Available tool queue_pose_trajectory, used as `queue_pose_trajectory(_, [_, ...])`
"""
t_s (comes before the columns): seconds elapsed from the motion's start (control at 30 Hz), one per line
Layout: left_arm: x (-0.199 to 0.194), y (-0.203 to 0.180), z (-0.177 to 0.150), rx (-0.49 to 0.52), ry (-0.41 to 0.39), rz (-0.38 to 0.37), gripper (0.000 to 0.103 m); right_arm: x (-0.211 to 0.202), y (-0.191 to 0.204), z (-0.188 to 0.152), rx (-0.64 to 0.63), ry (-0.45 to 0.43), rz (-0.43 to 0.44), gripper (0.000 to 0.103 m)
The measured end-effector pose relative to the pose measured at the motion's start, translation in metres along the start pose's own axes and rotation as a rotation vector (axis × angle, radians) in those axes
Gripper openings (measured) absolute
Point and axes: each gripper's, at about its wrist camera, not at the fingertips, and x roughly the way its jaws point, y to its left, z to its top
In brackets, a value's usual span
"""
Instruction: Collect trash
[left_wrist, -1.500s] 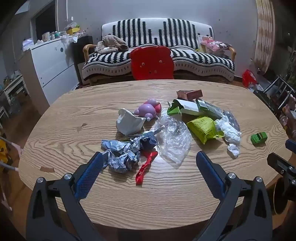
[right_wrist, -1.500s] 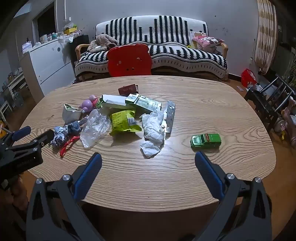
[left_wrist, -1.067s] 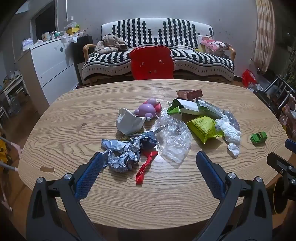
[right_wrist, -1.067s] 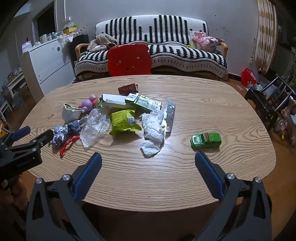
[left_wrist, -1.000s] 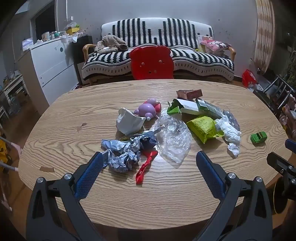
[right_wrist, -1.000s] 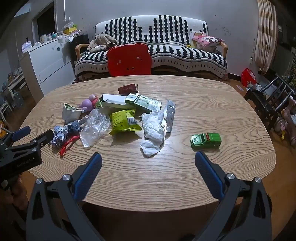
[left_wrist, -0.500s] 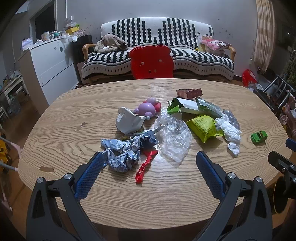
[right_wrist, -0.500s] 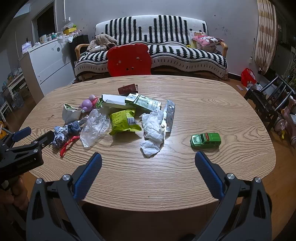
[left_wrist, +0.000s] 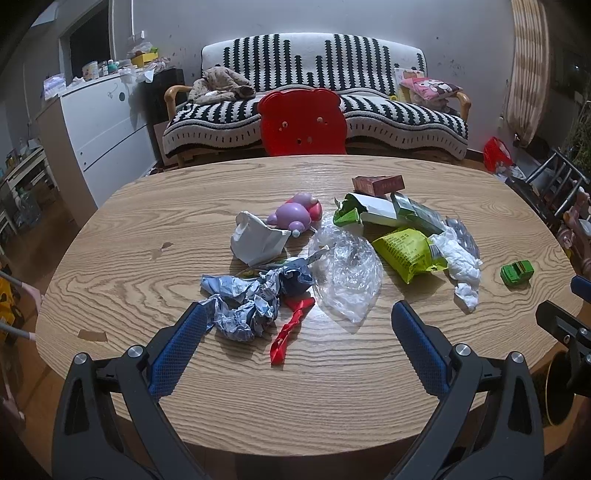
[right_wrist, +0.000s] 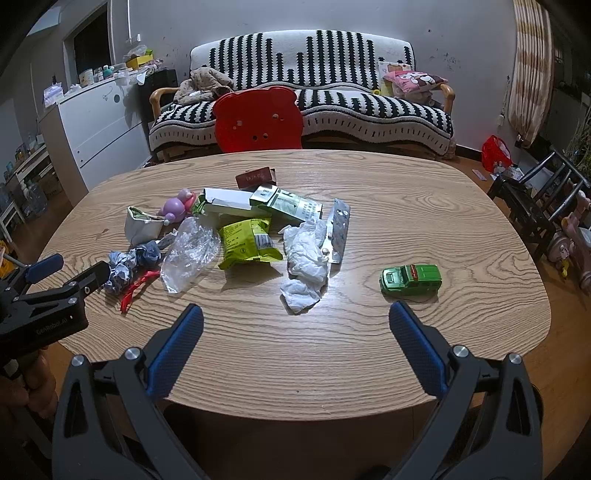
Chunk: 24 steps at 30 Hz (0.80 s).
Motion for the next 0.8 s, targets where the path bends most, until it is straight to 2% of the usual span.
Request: queue_pose_trajectory(0.8, [0.0049, -0.0036, -0.0062, -0.002, 0.006, 0.000, 0.097, -0.0014, -0.0003, 0.0003, 0.002, -0.002, 0.000, 0.097])
